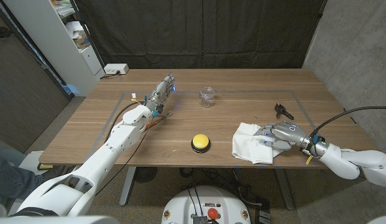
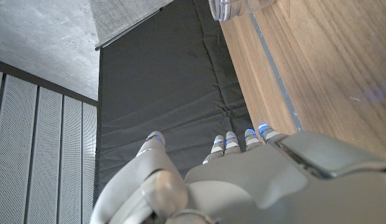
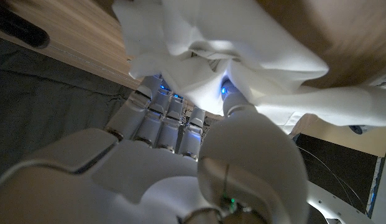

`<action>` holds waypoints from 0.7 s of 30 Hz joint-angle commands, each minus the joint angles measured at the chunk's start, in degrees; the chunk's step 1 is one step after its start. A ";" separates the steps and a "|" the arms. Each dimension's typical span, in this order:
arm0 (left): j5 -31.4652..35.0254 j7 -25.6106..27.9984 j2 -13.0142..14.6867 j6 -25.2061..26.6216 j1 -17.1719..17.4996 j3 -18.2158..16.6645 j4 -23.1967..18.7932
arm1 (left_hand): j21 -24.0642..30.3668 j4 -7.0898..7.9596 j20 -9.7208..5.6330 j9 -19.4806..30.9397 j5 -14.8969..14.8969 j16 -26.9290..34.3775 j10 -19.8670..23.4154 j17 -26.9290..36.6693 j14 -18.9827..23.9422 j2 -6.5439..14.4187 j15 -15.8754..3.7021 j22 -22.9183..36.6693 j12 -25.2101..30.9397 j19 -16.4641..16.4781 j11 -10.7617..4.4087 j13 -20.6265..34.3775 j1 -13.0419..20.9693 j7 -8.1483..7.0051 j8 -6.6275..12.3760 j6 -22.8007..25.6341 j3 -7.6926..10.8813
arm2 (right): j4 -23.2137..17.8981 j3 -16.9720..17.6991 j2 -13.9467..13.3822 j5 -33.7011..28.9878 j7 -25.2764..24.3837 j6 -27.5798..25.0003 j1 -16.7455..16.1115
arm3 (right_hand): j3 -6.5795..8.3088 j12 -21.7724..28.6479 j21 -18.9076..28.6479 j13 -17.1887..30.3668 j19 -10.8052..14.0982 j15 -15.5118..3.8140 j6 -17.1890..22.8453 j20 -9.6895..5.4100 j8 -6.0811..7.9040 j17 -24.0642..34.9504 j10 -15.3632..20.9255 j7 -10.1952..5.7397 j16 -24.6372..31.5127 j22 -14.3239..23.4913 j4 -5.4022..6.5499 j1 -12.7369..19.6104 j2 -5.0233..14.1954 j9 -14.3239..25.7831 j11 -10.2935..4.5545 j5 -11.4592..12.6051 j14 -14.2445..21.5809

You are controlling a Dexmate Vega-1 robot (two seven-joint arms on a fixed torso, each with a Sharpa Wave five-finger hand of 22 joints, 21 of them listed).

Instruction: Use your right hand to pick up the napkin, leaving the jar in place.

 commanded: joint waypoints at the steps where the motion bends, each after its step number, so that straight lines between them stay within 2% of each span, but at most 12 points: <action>1: -0.08 -0.22 -0.24 -0.23 -0.12 -0.07 0.44 | 0.32 -0.20 0.42 0.21 -0.11 0.23 -0.32 0.34 -0.86 0.29 0.24 0.18 0.43 -4.61 -0.01 0.13 -0.24 -0.07 0.41 0.25 0.05 | 0.36 -0.25 0.44 -0.38 -2.70 -0.33 0.70 | 0.46 0.66 0.15 0.41 0.62 -4.15 1.49 -0.33 0.63 0.35 1.22 0.03 0.05 0.24 -0.30 1.25 0.36 0.26 0.40 -0.42 0.97; 7: -0.05 -0.38 -0.34 -0.64 -0.15 -0.11 0.73 | 0.32 -0.23 0.35 0.21 -0.11 0.24 -0.29 0.34 -0.85 0.32 0.17 0.18 0.46 -4.64 -0.06 0.13 -0.26 -0.11 0.44 0.35 0.03 | -0.35 0.18 -0.09 -0.33 -3.78 -0.76 0.38 | 0.72 1.93 0.11 0.83 0.80 -4.66 3.21 -0.67 0.79 0.68 3.79 0.58 0.31 0.28 -0.83 3.75 1.09 0.43 0.28 -1.17 1.79; 16: -0.19 -0.81 -0.45 -1.05 -0.15 -0.20 1.03 | 0.33 -0.29 0.41 0.21 -0.11 0.25 -0.30 0.34 -0.84 0.34 0.22 0.18 0.47 -4.65 0.08 0.13 -0.31 -0.07 0.45 0.43 -0.01 | -1.48 1.04 -0.73 -0.60 -6.17 -1.93 -0.54 | 1.06 2.71 0.22 1.67 1.04 -6.63 4.48 -1.77 0.53 2.90 4.28 0.57 2.13 0.44 -1.09 8.47 3.26 0.72 -0.67 -2.71 3.31; 21: -0.33 -0.89 -0.48 -1.20 -0.03 -0.31 1.08 | 0.33 -0.32 0.34 0.21 -0.11 0.24 -0.28 0.34 -0.89 0.35 0.19 0.18 0.48 -4.67 0.11 0.13 -0.32 -0.12 0.45 0.44 -0.03 | -2.15 1.48 -1.24 -0.35 -6.50 -2.17 -0.93 | 0.87 3.09 0.42 1.96 1.36 -7.03 4.94 -2.11 0.49 3.75 4.73 0.40 2.83 0.51 -0.92 9.55 3.84 0.82 -0.81 -3.41 3.84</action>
